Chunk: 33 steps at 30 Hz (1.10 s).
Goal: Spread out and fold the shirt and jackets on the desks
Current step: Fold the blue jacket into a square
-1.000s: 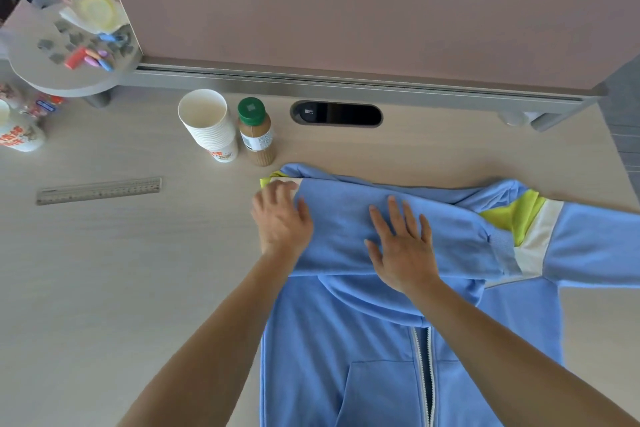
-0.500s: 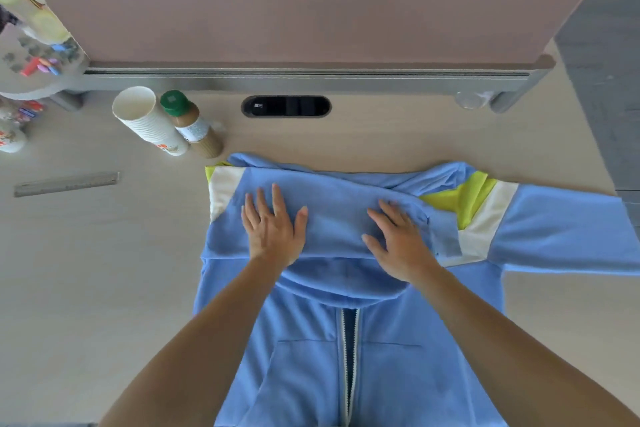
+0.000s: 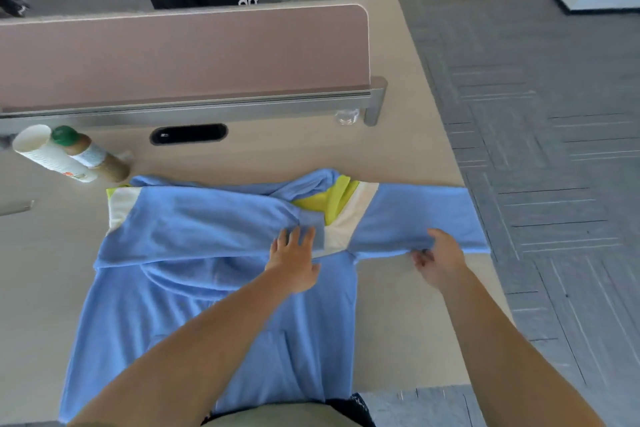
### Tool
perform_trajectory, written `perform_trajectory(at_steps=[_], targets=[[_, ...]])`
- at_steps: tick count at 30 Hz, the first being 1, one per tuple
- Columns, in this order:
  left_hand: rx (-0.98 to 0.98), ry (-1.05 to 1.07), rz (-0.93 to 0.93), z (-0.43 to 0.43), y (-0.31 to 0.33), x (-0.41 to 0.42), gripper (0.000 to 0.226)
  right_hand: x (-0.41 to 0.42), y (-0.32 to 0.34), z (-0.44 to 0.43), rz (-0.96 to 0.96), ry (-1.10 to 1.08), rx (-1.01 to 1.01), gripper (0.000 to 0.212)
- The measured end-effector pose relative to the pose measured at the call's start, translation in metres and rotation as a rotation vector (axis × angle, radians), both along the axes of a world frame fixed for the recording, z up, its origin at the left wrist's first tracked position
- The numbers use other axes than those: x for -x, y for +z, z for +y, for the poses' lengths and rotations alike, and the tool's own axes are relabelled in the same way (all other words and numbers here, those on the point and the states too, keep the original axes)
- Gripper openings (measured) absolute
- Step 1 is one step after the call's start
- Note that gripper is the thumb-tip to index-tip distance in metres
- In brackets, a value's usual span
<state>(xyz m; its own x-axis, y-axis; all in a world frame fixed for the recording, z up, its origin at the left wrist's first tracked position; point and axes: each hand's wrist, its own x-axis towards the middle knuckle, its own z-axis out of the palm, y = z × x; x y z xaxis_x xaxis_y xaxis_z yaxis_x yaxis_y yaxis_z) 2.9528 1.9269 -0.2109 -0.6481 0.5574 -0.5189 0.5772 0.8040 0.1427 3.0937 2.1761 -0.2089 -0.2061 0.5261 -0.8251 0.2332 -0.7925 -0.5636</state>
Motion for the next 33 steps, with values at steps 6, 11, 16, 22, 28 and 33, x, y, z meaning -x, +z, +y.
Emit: perform_trajectory(at_steps=[6, 11, 16, 22, 28, 33], targets=[[-0.246, 0.252, -0.141, 0.028, 0.043, 0.004, 0.063, 0.017, 0.017, -0.012, -0.162, 0.519, -0.775, 0.009], [-0.749, 0.67, -0.326, 0.055, 0.084, 0.016, 0.054, 0.042, 0.018, -0.095, 0.194, 1.188, -1.528, 0.038], [-0.651, 0.83, -0.364, 0.037, 0.079, 0.023, 0.098, 0.027, -0.008, -0.14, 0.304, 1.841, -1.543, 0.037], [-0.182, 0.637, -0.124, 0.001, 0.04, 0.011, 0.107, 0.016, -0.017, -0.124, 0.224, 1.777, -1.447, 0.024], [0.045, 0.493, -0.016, 0.016, 0.031, 0.014, 0.107, 0.03, 0.001, -0.099, 0.001, 1.695, -1.214, 0.038], [0.025, 0.398, 0.069, 0.018, 0.035, 0.022, 0.044, 0.05, 0.007, -0.092, -0.08, 1.608, -1.066, 0.041]])
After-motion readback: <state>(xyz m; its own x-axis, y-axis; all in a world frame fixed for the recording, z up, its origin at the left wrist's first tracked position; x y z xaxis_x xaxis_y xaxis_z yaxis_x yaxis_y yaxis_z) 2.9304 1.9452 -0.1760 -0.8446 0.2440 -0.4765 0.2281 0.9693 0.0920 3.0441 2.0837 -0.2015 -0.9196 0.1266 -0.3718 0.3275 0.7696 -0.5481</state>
